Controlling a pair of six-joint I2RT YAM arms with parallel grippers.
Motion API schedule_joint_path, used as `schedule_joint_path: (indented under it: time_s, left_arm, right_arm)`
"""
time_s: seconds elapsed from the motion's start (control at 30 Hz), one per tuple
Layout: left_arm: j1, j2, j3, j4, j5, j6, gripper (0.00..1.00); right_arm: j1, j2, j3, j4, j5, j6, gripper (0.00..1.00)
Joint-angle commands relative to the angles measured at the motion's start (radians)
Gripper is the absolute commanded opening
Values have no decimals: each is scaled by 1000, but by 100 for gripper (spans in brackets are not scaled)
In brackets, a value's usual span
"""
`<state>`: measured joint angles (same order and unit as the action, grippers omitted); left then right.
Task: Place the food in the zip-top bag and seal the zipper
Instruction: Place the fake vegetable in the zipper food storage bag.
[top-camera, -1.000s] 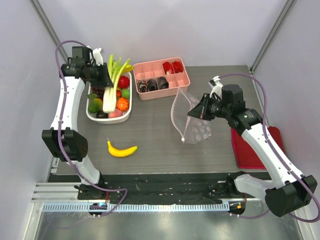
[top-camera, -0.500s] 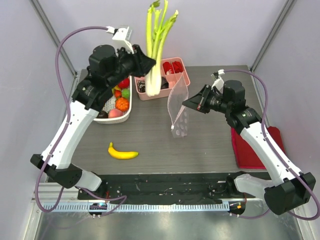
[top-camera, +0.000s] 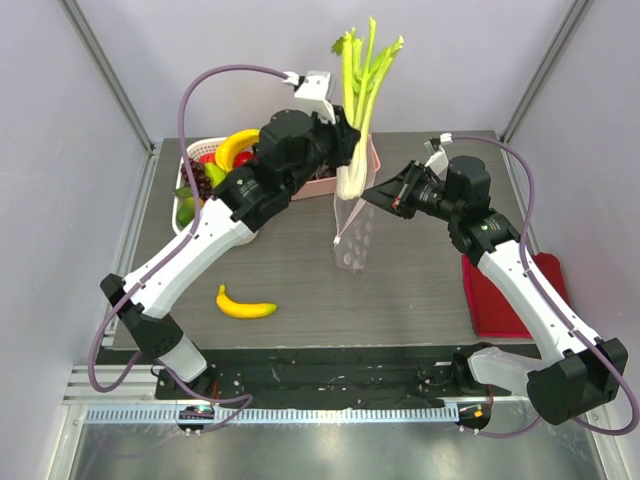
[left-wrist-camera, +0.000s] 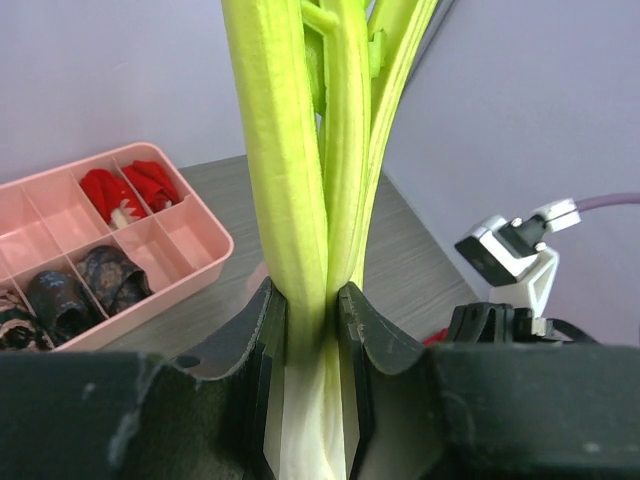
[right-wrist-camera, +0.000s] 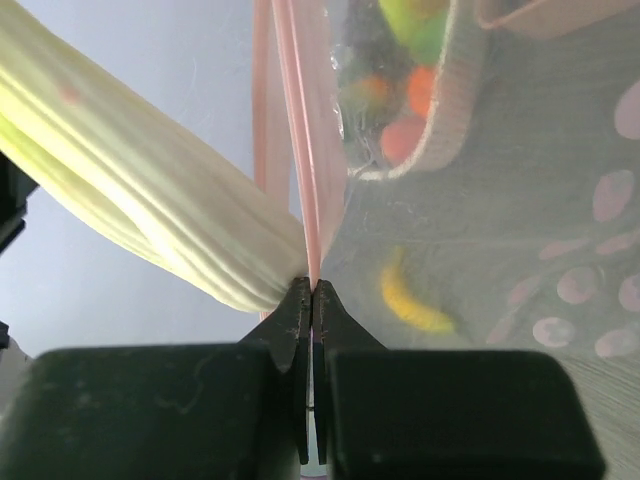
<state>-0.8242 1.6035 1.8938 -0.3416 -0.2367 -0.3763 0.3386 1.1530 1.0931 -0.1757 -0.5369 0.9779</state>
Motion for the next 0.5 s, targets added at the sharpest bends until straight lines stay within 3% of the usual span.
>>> schedule_joint_path:
  time_s: [0.0, 0.27, 0.33, 0.47]
  left_arm:
    - [-55, -30, -47, 92, -153, 88, 0]
    - [-79, -24, -84, 57, -321, 100, 2]
    - [-85, -20, -76, 7, -328, 42, 7]
    - [-102, -37, -94, -53, -291, -1, 8]
  right_arm:
    - [4, -12, 28, 81, -14, 24, 1]
    - [4, -7, 8, 131, -17, 64, 1]
    - [4, -1, 14, 151, -21, 79, 1]
    - [4, 2, 24, 160, -9, 84, 1]
